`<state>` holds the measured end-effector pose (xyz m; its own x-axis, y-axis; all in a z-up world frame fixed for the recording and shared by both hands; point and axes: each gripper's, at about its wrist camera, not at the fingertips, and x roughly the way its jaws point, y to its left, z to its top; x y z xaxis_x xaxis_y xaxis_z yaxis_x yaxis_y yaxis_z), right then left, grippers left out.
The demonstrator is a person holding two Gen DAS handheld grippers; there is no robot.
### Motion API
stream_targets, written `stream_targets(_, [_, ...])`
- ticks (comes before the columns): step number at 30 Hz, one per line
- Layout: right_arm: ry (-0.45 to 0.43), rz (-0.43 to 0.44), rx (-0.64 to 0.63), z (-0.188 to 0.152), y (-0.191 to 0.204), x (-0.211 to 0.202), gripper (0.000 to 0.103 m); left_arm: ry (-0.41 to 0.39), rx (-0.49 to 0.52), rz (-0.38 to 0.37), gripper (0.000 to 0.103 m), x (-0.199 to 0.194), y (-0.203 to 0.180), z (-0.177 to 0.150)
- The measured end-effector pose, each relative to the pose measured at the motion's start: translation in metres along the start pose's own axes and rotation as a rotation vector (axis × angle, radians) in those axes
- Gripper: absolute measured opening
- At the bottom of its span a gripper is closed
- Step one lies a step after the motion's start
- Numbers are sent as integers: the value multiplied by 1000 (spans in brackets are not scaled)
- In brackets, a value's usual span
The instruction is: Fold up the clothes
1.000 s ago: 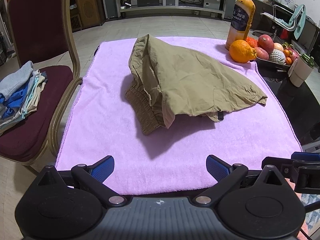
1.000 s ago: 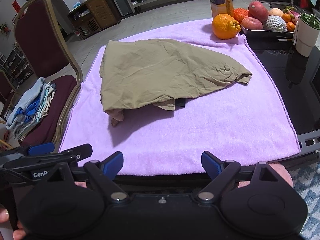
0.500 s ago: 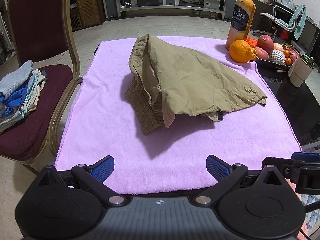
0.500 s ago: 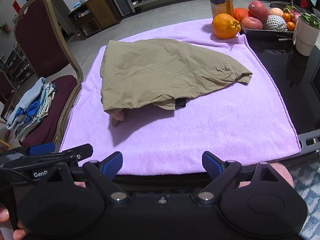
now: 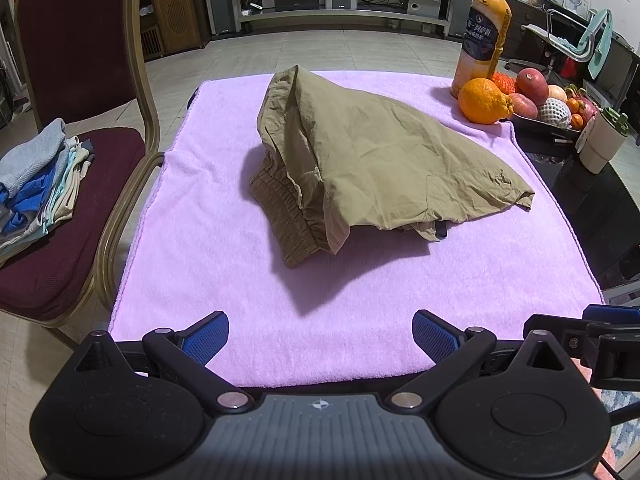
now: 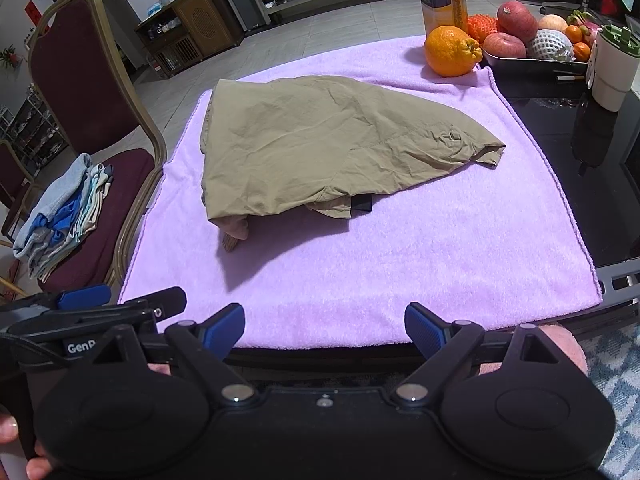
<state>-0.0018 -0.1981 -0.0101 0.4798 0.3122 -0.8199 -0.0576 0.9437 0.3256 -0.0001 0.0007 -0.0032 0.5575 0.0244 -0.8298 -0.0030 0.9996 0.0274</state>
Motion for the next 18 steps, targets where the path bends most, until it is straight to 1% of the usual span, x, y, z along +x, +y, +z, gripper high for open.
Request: stream_targets(18, [3, -1, 2, 0, 0, 0, 88, 5, -1, 0, 100, 1, -1, -1])
